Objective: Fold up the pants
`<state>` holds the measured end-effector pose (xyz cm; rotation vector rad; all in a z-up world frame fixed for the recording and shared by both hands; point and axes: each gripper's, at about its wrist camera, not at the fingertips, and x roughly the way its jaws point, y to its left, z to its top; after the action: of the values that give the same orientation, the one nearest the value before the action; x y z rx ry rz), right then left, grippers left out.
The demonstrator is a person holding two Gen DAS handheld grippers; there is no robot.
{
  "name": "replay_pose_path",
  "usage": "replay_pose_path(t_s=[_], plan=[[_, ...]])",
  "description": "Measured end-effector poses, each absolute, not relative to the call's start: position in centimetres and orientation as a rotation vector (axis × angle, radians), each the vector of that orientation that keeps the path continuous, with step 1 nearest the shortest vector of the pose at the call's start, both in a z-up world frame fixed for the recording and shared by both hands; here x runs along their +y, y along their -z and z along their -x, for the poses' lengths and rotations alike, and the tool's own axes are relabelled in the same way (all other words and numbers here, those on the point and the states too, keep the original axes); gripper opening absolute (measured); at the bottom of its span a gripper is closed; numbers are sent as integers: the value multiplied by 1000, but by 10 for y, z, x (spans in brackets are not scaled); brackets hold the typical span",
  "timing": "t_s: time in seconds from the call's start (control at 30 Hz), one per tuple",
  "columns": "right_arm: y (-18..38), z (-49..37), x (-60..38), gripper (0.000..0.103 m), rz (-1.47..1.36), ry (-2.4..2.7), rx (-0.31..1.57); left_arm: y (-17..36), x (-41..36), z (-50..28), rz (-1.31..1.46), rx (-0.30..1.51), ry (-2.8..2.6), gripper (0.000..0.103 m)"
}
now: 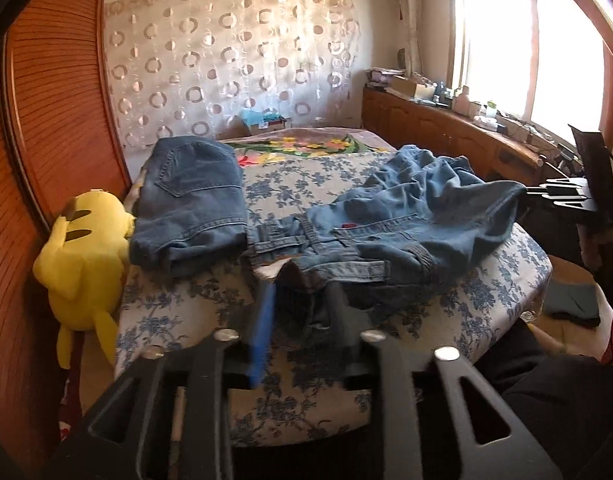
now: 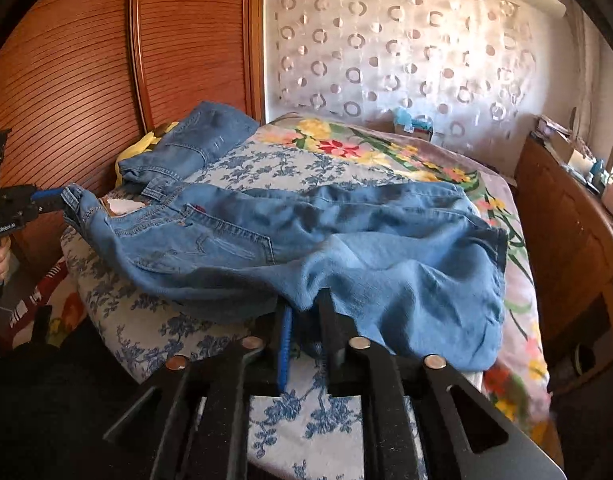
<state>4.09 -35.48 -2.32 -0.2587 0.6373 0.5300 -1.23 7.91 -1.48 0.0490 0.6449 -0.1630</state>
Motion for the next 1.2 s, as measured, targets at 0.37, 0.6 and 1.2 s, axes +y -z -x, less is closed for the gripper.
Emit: replay_pose_path(t_s=[0.37,0.6,1.2], plan=[[19,-30,-366,37,195,-457,580,-1,86,-6,-45,598,141,80],[27,-39,-363,44,166,-432,558,0,73,-21,-59,589,145,80],[47,-109,-377,50,135,-352,577,11,37,-91,-73,626,202,80]])
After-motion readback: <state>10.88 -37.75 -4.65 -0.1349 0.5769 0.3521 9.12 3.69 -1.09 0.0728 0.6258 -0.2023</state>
